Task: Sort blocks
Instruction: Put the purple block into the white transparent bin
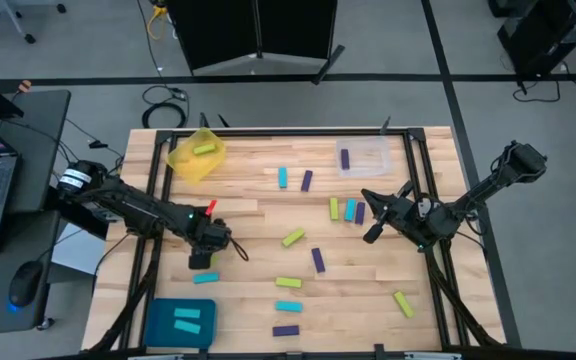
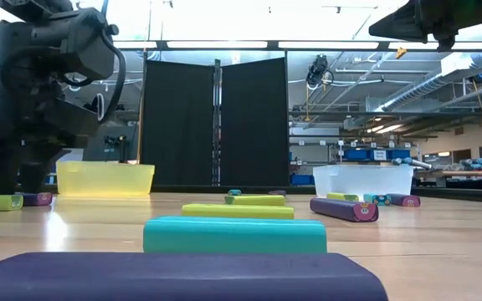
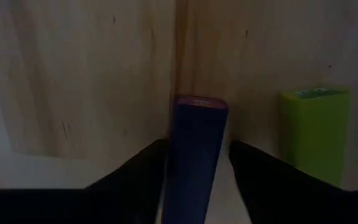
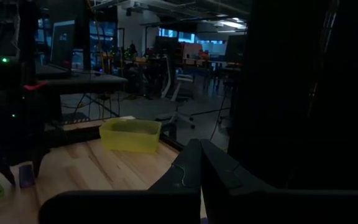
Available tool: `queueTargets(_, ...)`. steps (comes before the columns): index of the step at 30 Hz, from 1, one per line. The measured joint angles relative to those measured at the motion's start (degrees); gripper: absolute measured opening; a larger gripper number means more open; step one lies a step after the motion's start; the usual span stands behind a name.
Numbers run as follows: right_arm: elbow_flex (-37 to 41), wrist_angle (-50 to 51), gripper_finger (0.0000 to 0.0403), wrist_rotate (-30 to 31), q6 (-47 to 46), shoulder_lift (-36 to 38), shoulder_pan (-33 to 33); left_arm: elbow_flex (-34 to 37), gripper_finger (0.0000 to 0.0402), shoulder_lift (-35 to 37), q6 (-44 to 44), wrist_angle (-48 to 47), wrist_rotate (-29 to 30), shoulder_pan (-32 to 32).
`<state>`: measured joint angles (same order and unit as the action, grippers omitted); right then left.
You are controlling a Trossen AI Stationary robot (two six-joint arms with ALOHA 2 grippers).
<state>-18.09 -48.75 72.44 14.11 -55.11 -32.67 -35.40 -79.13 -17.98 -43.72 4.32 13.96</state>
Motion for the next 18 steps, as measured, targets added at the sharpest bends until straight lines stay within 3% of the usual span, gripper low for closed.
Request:
queueTargets(5, 0.0, 0.0, 0.0008, 0.0, 0.1, 0.0, 0.0, 0.0, 0.0103, 0.0, -0.8, 0.4, 0.3, 0.0)
queueTargets(12, 0.0, 0.0, 0.0008, 0.0, 1.4, 0.0, 0.0, -0.9, 0.0101, -0.1, -1.0, 0.2, 1.3, 0.0)
queueTargets(18, 0.0, -8.1, 0.0008, -3.7, 9.5, 0.0, 0.0, -8.4, 0.0101, 0.0, 0.4, 2.2, 9.0, -1.5)
